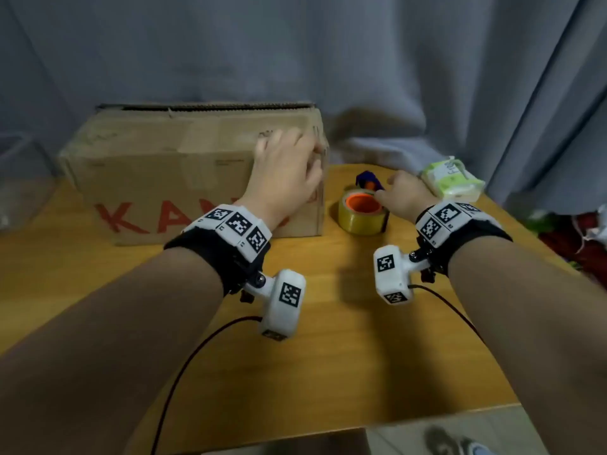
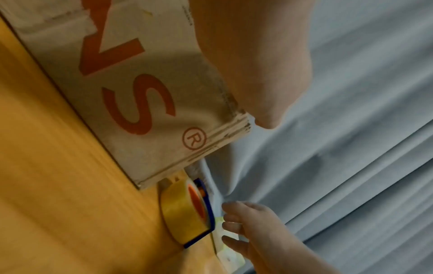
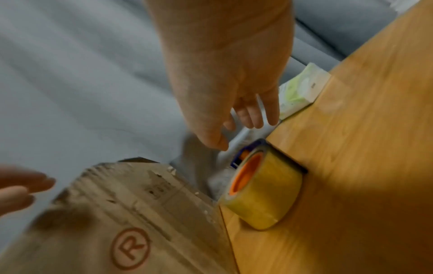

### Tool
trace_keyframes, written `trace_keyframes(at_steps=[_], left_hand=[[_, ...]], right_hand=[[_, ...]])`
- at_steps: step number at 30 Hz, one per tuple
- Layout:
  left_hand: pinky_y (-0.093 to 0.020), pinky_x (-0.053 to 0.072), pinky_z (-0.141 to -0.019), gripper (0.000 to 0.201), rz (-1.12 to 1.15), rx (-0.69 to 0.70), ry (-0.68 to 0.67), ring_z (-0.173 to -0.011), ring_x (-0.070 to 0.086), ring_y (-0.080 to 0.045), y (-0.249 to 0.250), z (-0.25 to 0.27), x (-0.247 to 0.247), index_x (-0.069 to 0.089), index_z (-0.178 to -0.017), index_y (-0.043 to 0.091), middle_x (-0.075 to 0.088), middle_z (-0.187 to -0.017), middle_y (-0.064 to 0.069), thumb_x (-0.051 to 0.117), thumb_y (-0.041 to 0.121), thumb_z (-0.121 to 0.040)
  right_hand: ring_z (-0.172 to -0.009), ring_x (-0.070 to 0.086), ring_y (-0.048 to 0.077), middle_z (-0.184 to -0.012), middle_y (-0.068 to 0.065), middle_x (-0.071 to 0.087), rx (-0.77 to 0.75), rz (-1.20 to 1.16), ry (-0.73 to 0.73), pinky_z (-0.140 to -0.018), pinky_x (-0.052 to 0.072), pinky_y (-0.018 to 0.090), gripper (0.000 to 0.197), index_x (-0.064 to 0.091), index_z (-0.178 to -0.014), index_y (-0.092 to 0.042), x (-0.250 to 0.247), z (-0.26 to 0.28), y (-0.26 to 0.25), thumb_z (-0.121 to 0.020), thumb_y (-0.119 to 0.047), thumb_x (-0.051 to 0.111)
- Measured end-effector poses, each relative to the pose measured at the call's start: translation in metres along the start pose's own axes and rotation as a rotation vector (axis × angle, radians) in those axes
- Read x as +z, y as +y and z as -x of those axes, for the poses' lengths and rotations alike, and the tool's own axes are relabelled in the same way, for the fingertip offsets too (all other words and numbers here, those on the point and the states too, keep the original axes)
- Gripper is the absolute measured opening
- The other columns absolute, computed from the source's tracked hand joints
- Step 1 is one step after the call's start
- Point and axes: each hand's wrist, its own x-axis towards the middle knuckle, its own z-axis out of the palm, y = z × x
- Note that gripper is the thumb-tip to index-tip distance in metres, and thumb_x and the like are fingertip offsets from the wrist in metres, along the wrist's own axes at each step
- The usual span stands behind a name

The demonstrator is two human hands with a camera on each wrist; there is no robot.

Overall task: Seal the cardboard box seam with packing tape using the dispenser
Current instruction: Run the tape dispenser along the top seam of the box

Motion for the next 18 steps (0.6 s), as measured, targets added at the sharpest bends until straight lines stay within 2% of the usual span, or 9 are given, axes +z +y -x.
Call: trace_keyframes(at_steps=[2, 6, 7, 9, 12, 13, 15, 16, 18], left_hand=[[-0.037, 0.027, -0.095, 0.021, 0.008, 0.028, 0.01, -0.108, 0.046, -0.024, -0.003, 0.006, 0.009, 0.059, -0.105, 0.017, 0.055, -0.108, -0.002, 0.048, 0.026, -0.09], [-0.033, 0.029, -0.092, 0.019, 0.035, 0.045, -0.059, -0.105, 0.047, -0.021, -0.011, 0.023, 0.031, 0.06, -0.103, 0.018, 0.057, -0.108, 0.0, 0.048, 0.022, -0.09], [-0.033, 0.032, -0.091, 0.018, 0.049, 0.039, -0.086, -0.103, 0.048, -0.021, -0.013, 0.024, 0.034, 0.061, -0.102, 0.017, 0.057, -0.107, 0.0, 0.047, 0.021, -0.091], [-0.034, 0.039, -0.089, 0.019, 0.083, 0.016, -0.129, -0.099, 0.05, -0.022, -0.016, 0.024, 0.041, 0.061, -0.102, 0.015, 0.058, -0.104, -0.002, 0.046, 0.02, -0.091], [-0.036, 0.045, -0.084, 0.019, 0.153, -0.041, -0.17, -0.098, 0.053, -0.021, -0.017, 0.025, 0.045, 0.061, -0.102, 0.015, 0.059, -0.103, -0.002, 0.046, 0.019, -0.091], [-0.037, 0.047, -0.083, 0.019, 0.173, -0.059, -0.177, -0.097, 0.054, -0.02, -0.017, 0.025, 0.046, 0.061, -0.102, 0.015, 0.059, -0.102, -0.001, 0.046, 0.018, -0.091], [-0.034, 0.046, -0.079, 0.019, 0.198, -0.081, -0.196, -0.094, 0.054, -0.018, -0.016, 0.026, 0.046, 0.061, -0.102, 0.014, 0.059, -0.102, 0.0, 0.046, 0.018, -0.091], [-0.033, 0.046, -0.078, 0.019, 0.211, -0.084, -0.204, -0.093, 0.054, -0.018, -0.014, 0.027, 0.045, 0.061, -0.101, 0.014, 0.06, -0.102, -0.001, 0.045, 0.017, -0.091], [-0.035, 0.047, -0.077, 0.019, 0.235, -0.091, -0.221, -0.09, 0.055, -0.019, -0.01, 0.029, 0.041, 0.061, -0.1, 0.013, 0.06, -0.102, -0.002, 0.045, 0.016, -0.09]], right_hand=[[-0.093, 0.058, 0.032, -0.101, 0.018, 0.061, 0.018, 0.008, -0.021, -0.069, 0.038, 0.033, 0.03, 0.057, -0.107, 0.002, 0.011, -0.01, 0.001, -0.093, -0.024, 0.055], [-0.092, 0.061, 0.031, -0.089, 0.012, 0.054, 0.126, 0.027, -0.05, -0.068, 0.041, 0.033, 0.042, 0.056, -0.109, 0.002, 0.043, -0.024, 0.001, -0.093, -0.037, 0.057], [-0.089, 0.06, 0.03, -0.088, 0.012, 0.054, 0.138, 0.026, -0.019, -0.067, 0.04, 0.033, 0.04, 0.057, -0.108, 0.002, 0.048, -0.027, 0.003, -0.093, -0.035, 0.057], [-0.085, 0.058, 0.03, -0.087, 0.011, 0.053, 0.159, 0.028, 0.032, -0.067, 0.04, 0.032, 0.028, 0.056, -0.109, 0.002, 0.049, -0.029, 0.005, -0.092, -0.021, 0.057], [-0.079, 0.056, 0.026, -0.087, 0.009, 0.052, 0.197, 0.055, -0.027, -0.063, 0.042, 0.033, 0.035, 0.047, -0.117, -0.002, 0.042, -0.023, 0.007, -0.087, -0.013, 0.061], [-0.074, 0.056, 0.024, -0.081, 0.007, 0.052, 0.194, 0.1, -0.063, -0.059, 0.042, 0.031, 0.03, 0.05, -0.112, -0.003, 0.039, -0.017, 0.008, -0.087, -0.015, 0.061], [-0.058, 0.048, 0.019, -0.067, 0.006, 0.049, 0.182, 0.192, -0.114, -0.049, 0.035, 0.027, 0.014, 0.056, -0.085, -0.004, 0.036, -0.007, 0.01, -0.089, -0.018, 0.058], [-0.055, 0.045, 0.018, -0.064, 0.006, 0.047, 0.183, 0.195, -0.113, -0.046, 0.032, 0.027, 0.02, 0.053, -0.073, -0.005, 0.035, -0.002, 0.012, -0.089, -0.018, 0.056], [-0.056, 0.045, 0.019, -0.065, 0.008, 0.049, 0.205, 0.182, -0.102, -0.045, 0.031, 0.028, 0.027, 0.046, -0.065, -0.008, 0.031, 0.012, 0.013, -0.089, -0.017, 0.054]])
